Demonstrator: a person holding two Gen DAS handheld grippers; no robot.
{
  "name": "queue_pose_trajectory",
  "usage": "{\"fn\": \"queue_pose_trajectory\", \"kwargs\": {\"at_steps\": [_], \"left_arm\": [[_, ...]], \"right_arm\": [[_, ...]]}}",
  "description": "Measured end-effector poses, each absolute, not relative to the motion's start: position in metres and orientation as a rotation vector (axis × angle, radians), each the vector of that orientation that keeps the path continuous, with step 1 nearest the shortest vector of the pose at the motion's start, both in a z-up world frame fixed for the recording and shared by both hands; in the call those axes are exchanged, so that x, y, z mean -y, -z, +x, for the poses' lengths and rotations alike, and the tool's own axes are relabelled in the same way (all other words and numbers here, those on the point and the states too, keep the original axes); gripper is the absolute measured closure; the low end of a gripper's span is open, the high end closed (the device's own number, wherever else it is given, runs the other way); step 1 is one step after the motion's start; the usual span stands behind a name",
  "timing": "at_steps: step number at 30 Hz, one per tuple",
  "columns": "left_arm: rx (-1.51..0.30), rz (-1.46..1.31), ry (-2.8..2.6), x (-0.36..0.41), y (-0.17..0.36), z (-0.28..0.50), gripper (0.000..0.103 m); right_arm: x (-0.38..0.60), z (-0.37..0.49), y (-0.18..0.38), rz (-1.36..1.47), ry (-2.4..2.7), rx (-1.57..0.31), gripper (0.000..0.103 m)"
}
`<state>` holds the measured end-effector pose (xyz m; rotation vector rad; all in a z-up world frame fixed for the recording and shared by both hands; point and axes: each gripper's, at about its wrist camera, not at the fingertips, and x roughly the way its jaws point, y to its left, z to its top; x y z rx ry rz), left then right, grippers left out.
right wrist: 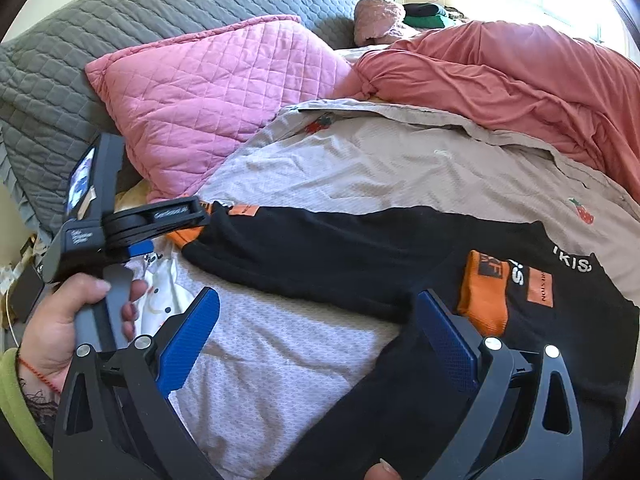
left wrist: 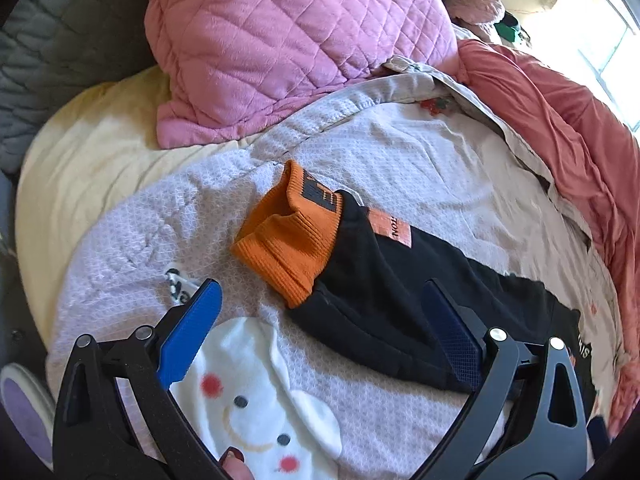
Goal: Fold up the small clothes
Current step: 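Grasp the orange cuff with the left tool, fold sleeve across body, release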
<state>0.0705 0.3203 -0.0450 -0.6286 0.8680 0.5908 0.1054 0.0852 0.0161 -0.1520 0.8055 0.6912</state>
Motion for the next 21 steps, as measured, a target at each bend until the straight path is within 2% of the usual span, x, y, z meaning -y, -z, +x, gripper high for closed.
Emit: {"fn": "queue_pose_trajectory", "kwargs": {"at_steps": [1,3,6,13,14,15,17,18,21], "left_arm": [[-0.866,-0.633,-0.589,-0.321,0.047,0.072,0.016],[-0.873,-0.659,-0.587,-0.323,0.054,0.075,0.042],[-0.859,-0.692,-0.579,-0.325,0.058,0.079,0.047],[-0.834,-0.707,-0.584,-0.328,0.061,0.094,0.047],[-0.831,-0.704,-0.585,-0.327,0.062,0.097,0.059],[-0.832,-0.691,-0.593,-0.326,0.061,0.098,0.076],[-0.821,-0.675,-0.603,-0.324,0.059,0.099,0.09],[-0.809,-0.687,-0.593,-0.324,0.057,0.097,0.094],[-0.762,-0.7,-0.545,-0.322,0.047,0.095,0.095]], "right_arm": [[-0.084,0.105,-0.014,-0.153,-0.69,-0.808,0.005],[-0.081,0.105,-0.01,-0.153,-0.686,-0.816,0.005],[-0.068,0.109,-0.002,-0.145,-0.65,-0.838,0.005],[-0.028,0.123,0.009,-0.065,-0.56,-0.882,0.005],[-0.024,0.123,0.01,-0.065,-0.549,-0.881,0.005],[-0.017,0.124,0.011,-0.063,-0.53,-0.879,0.005],[-0.007,0.127,0.013,-0.051,-0.505,-0.88,0.005],[-0.002,0.129,0.014,-0.044,-0.49,-0.883,0.005],[0.016,0.134,0.018,-0.01,-0.446,-0.896,0.005]]}}
